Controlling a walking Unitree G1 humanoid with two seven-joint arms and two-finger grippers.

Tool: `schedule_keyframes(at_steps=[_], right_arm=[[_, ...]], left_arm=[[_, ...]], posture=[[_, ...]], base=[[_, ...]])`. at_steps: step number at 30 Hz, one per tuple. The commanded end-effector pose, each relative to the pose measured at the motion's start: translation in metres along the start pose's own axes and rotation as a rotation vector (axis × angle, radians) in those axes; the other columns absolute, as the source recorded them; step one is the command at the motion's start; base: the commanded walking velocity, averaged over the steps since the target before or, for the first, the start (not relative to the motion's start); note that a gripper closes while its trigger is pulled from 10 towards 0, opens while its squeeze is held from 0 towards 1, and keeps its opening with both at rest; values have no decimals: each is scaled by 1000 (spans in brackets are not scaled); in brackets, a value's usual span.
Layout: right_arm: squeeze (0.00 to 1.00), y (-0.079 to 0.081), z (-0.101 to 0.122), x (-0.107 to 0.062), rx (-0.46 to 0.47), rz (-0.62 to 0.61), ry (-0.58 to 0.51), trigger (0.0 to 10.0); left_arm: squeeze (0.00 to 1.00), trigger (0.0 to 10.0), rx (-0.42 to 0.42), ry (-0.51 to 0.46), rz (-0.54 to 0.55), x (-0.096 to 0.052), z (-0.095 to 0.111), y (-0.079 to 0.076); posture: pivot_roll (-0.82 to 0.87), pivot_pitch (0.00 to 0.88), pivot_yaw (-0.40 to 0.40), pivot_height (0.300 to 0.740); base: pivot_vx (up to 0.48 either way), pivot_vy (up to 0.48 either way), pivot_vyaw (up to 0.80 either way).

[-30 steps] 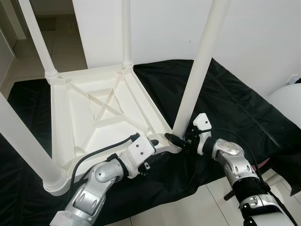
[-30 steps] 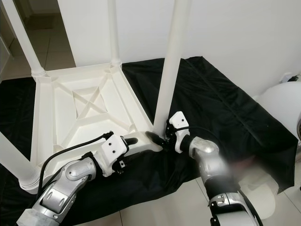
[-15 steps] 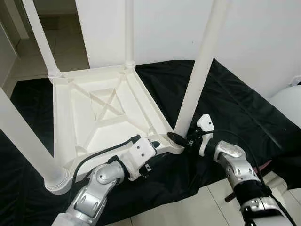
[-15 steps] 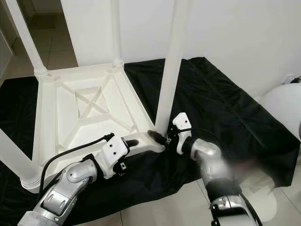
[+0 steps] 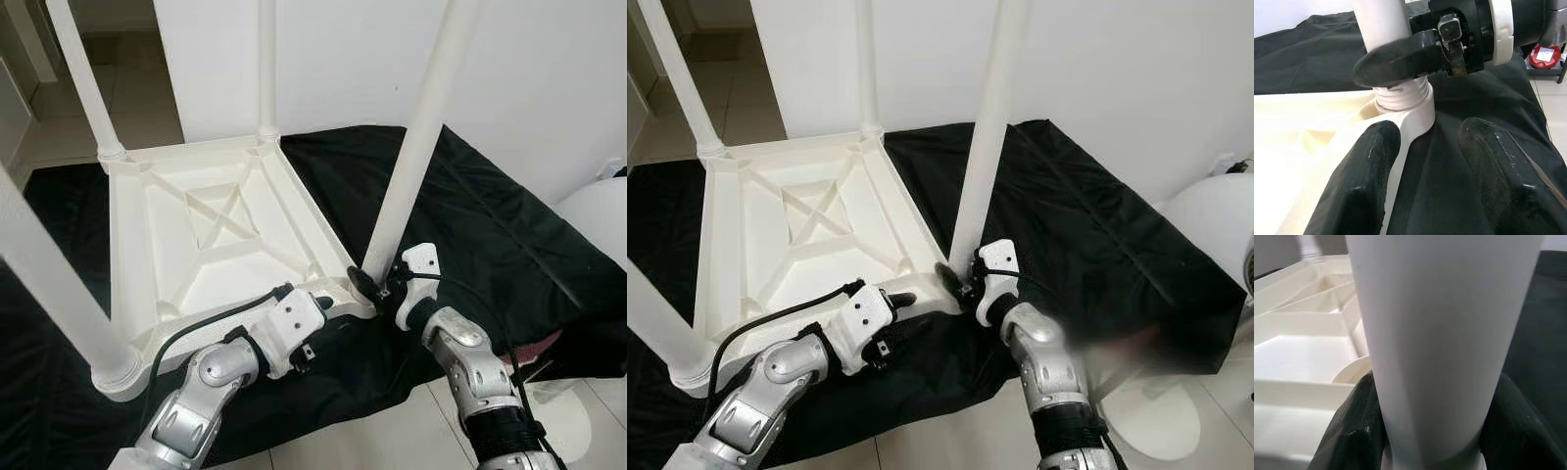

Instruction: Building children table

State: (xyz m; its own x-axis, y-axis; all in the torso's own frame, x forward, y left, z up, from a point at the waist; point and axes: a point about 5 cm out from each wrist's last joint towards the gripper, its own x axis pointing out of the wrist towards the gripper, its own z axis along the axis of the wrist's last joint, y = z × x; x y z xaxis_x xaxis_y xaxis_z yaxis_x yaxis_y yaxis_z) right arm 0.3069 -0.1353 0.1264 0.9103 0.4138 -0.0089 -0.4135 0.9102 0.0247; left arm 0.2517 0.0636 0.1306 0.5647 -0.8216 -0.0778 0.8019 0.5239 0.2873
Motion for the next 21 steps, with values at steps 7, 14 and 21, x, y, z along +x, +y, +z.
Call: schedule_keyframes(at_steps=[7,14,21], right_arm=[[0,17,-11,-5,77,-195,38,10000],[0,39,-7,0,103,-267,18,10000],[98,38,0,-1,84,-260,16,10000]], left_arm=[[0,10000,-5,14,-3,0,-1,-2],[0,10000,-2,14,1,0,-1,-2],[0,10000,4,10,-3,3,0,-1]], posture=[[-31,3,-35,740],[-27,0,-37,740],[-31,0,-40,740]], base=[[0,0,0],[0,0,0],[0,0,0]])
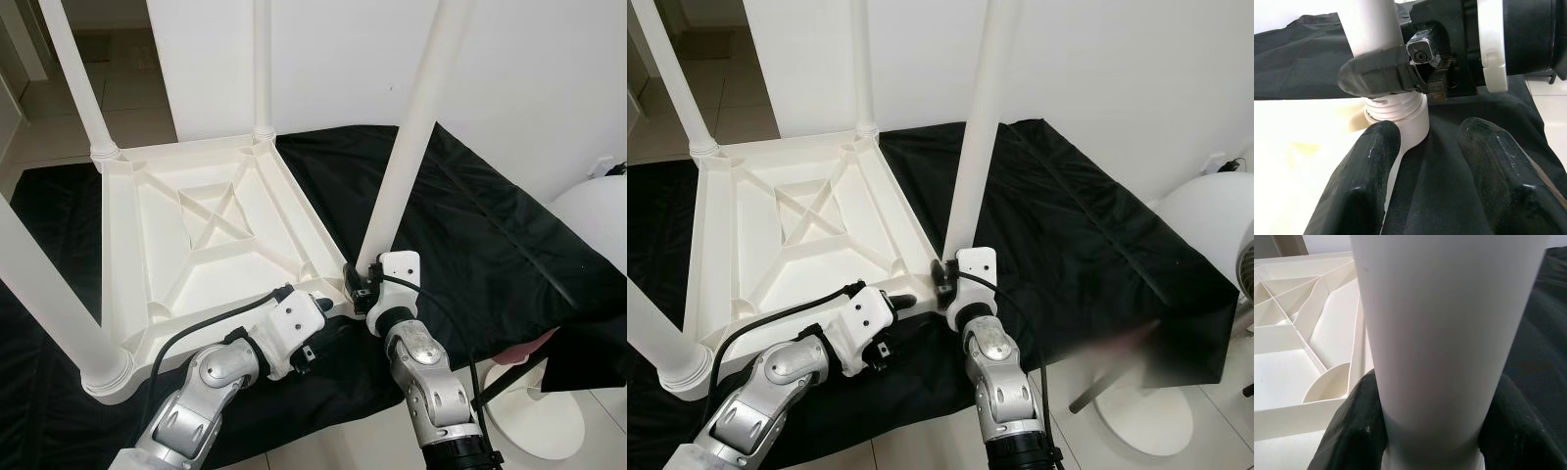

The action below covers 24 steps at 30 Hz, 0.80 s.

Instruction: Building children table

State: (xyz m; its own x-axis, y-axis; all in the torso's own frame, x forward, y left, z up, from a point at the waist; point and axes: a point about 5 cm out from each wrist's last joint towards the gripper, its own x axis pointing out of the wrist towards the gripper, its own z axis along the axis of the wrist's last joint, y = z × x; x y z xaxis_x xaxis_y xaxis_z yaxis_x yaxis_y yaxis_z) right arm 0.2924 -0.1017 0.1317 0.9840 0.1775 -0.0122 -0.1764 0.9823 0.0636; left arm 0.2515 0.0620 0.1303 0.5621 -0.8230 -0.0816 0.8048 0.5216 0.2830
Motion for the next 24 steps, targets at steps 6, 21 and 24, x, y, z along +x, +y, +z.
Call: schedule_keyframes(at_steps=[6,21,24], right_arm=[[1000,-3,3,-2,29,13,-6,10000],[0,-45,2,-2,-57,223,15,10000],[0,-54,2,4,-122,383,30,10000]], left_arm=[[0,10000,9,8,-2,2,0,-1],[0,10000,11,13,-9,0,-1,-1],[0,10000,13,12,-17,1,-1,-1]], posture=[[-30,0,-42,740],[-36,0,-35,740],[-41,0,-28,740]], base=[[0,0,0],[0,0,0],[0,0,0]])
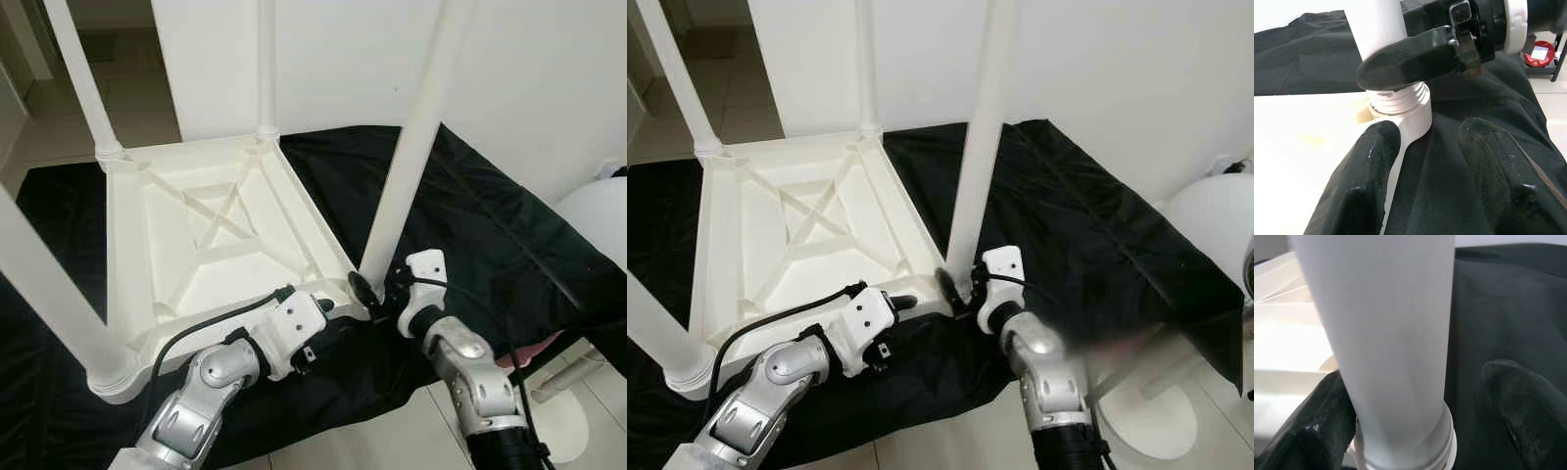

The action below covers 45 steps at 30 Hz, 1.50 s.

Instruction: Building children table

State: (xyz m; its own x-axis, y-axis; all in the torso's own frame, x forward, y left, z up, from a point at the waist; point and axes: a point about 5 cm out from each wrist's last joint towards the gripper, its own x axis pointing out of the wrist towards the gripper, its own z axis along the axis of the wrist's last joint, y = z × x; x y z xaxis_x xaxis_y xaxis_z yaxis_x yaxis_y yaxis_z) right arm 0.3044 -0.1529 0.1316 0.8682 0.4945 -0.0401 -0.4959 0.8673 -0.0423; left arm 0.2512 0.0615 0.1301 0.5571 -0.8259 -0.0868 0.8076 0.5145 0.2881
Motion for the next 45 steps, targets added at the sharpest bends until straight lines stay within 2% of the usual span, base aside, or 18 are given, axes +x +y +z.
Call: schedule_keyframes(at_steps=[1,5,8,17,18,19,20,21,22,25,26,34,35,36,37,44,45], right_arm=[[0,-2,-1,0,-9,44,-2,10000],[0,-5,1,6,-42,112,0,10000],[0,-11,7,18,-129,188,2,10000],[0,-14,9,32,-179,294,25,10000],[0,-14,8,33,-185,306,27,7843],[0,-14,8,33,-185,306,27,7843],[0,-14,8,34,-187,312,28,4588],[0,-14,8,34,-188,317,28,4588],[0,-14,7,35,-191,321,33,3373],[0,-14,6,36,-195,328,34,3373],[0,-15,5,36,-195,334,38,0],[0,-16,-3,33,-173,351,45,0],[0,-16,-5,32,-155,350,46,706],[0,-16,-5,32,-155,350,46,706],[0,-16,-6,31,-137,327,42,10000],[0,-15,-12,26,-105,246,44,10000],[0,-12,-13,26,-85,192,35,10000]], left_arm=[[0,10000,7,9,-10,1,-1,-1],[0,10000,7,9,-11,2,-1,0],[0,10000,12,7,-12,4,1,2],[0,10000,10,10,-4,3,1,1],[0,10000,7,10,-1,3,1,1],[0,10000,7,10,-1,3,1,1],[0,10000,6,10,0,3,1,1],[0,10000,5,10,3,3,1,1],[0,10000,4,10,8,2,0,2],[0,10000,3,10,11,2,0,3],[0,10000,4,10,18,2,0,5],[0,10000,10,13,34,0,0,9],[0,10000,11,14,34,0,-1,9],[0,10000,11,14,34,0,-1,9],[0,10000,11,13,34,0,0,10],[0,10000,11,13,31,1,0,9],[0,10000,9,14,25,1,-1,8]], posture=[[-41,0,-28,740],[-41,0,-27,740],[-37,0,-25,740],[-24,0,-32,740],[-22,0,-35,740],[-22,0,-35,740],[-22,0,-35,740],[-20,0,-37,740],[-19,0,-39,740],[-19,0,-39,740],[-18,0,-41,740],[-21,0,-42,740],[-24,0,-42,740],[-24,0,-42,740],[-26,0,-43,740],[-36,0,-36,740],[-43,1,-31,740]], base=[[0,0,0],[0,0,0],[0,0,0],[0,0,0],[0,0,0],[0,0,0],[0,0,0],[0,0,0],[0,0,0],[0,0,0],[0,0,0],[0,0,0],[0,0,0],[0,0,0],[0,0,0],[0,0,0],[0,0,0]])
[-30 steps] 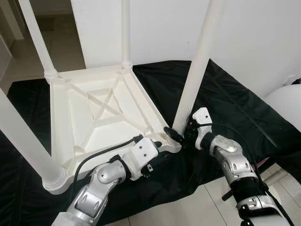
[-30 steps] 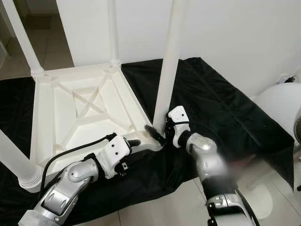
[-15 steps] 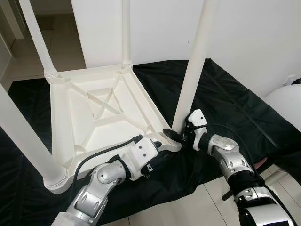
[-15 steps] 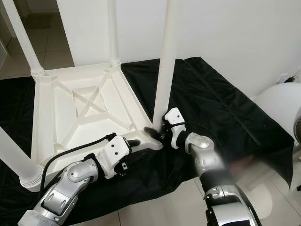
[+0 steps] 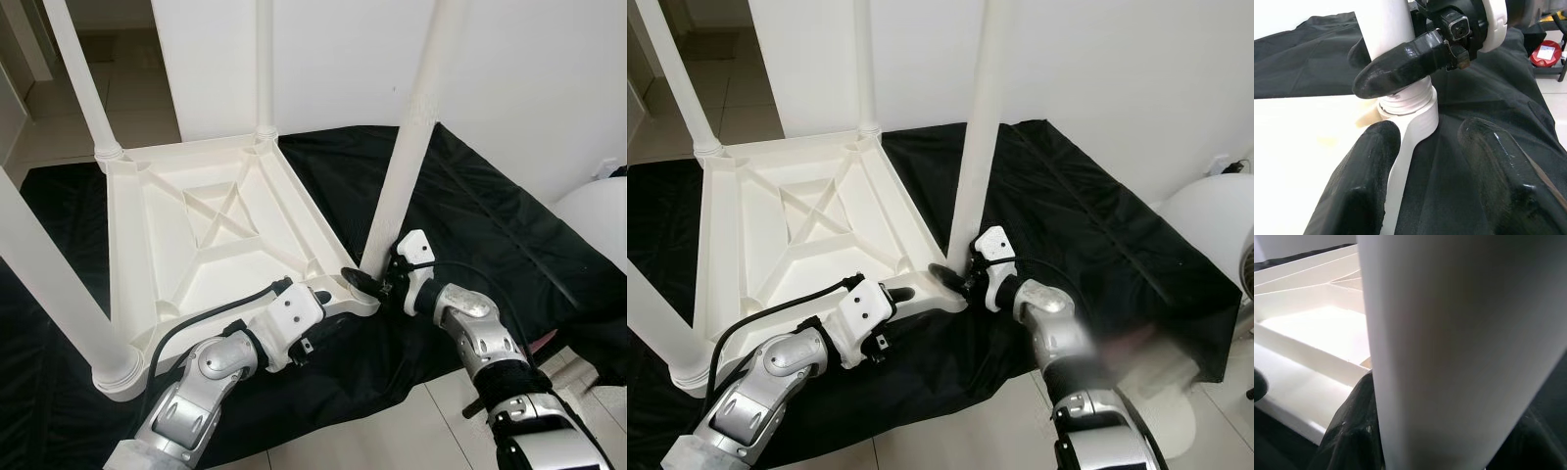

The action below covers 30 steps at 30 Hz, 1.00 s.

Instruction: Building children table

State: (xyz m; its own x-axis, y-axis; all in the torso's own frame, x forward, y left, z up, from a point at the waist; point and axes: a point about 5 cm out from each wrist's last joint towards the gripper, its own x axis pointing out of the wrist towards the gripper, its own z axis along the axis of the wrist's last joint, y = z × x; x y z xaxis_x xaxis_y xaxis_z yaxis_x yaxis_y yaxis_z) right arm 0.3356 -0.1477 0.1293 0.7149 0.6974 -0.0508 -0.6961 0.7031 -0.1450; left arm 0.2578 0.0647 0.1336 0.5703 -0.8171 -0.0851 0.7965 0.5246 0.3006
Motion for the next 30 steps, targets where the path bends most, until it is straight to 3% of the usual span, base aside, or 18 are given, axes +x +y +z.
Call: schedule_keyframes(at_steps=[1,6,7,15,21,30], right_arm=[[0,2,-11,-4,41,-73,41,10000],[0,8,-9,-1,37,-137,39,10000],[0,14,-8,1,76,-213,36,10000],[0,30,-10,1,125,-317,31,10000],[0,44,-6,7,165,-489,19,10000],[0,55,4,15,226,-574,5,10000]], left_arm=[[0,10000,-3,11,6,0,-2,-1],[0,10000,-4,13,0,0,-3,-2],[0,10000,-4,14,-3,0,-3,-2],[0,10000,-6,16,-5,-1,-3,-3],[0,10000,-7,14,-3,0,-3,-3],[0,10000,4,30,35,-4,-6,7]], posture=[[-45,2,-30,740],[-48,5,-26,740],[-48,5,-26,740],[-49,13,-28,740],[-40,9,-35,740],[-34,12,-36,740]], base=[[0,0,0],[0,0,0],[0,0,0],[0,0,0],[0,0,0],[0,0,0]])
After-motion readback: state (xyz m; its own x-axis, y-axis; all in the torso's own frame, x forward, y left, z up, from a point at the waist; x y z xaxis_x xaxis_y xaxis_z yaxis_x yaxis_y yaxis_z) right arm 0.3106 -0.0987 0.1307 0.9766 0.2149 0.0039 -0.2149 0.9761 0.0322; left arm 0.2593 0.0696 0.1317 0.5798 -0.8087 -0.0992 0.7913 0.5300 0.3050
